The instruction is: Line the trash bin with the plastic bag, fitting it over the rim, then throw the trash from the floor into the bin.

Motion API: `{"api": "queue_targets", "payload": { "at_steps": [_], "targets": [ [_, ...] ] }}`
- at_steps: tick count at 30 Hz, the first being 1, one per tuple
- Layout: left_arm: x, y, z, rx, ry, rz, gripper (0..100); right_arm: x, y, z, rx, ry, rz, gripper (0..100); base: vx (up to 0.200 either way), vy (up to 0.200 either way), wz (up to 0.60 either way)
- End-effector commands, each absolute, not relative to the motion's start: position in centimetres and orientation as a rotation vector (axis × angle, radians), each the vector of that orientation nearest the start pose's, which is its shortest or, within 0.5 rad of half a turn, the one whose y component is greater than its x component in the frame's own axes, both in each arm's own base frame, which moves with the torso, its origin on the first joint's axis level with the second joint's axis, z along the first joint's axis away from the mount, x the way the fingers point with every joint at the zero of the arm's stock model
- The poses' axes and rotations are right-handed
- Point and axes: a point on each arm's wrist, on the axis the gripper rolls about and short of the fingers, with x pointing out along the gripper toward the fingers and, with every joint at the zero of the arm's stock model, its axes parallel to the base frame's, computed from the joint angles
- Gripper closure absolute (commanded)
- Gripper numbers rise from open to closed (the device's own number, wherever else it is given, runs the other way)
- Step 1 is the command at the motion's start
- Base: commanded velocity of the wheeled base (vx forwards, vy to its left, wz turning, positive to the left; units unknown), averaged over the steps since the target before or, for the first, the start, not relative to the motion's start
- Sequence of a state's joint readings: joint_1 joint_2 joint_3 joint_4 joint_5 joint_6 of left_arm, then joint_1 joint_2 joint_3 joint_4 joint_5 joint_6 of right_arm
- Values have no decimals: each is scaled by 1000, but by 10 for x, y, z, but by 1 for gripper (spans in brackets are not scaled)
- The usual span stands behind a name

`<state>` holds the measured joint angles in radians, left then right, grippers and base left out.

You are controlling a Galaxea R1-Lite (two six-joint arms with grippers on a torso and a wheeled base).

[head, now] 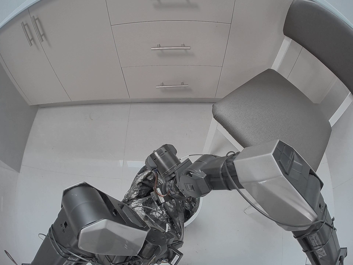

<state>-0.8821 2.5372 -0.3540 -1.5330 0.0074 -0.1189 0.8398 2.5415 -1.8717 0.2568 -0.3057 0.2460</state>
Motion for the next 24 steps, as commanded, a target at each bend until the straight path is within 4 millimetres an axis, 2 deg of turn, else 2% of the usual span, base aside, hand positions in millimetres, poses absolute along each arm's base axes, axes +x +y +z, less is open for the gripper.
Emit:
{"api": "queue_targets", "payload": {
  "at_steps": [1,11,12,24],
  "targets": [
    [185,-224,-78,177,651,-797,100,334,364,33,-276,839,377,0,0,0,0],
    [185,-223,-77,175,651,-793,100,335,364,24,-299,836,337,0,0,0,0],
    [185,-223,-77,176,652,-793,100,335,364,23,-306,830,325,100,0,0,0],
    [186,-222,-77,173,650,-789,100,329,365,21,-306,833,290,100,0,0,0]
  ]
}}
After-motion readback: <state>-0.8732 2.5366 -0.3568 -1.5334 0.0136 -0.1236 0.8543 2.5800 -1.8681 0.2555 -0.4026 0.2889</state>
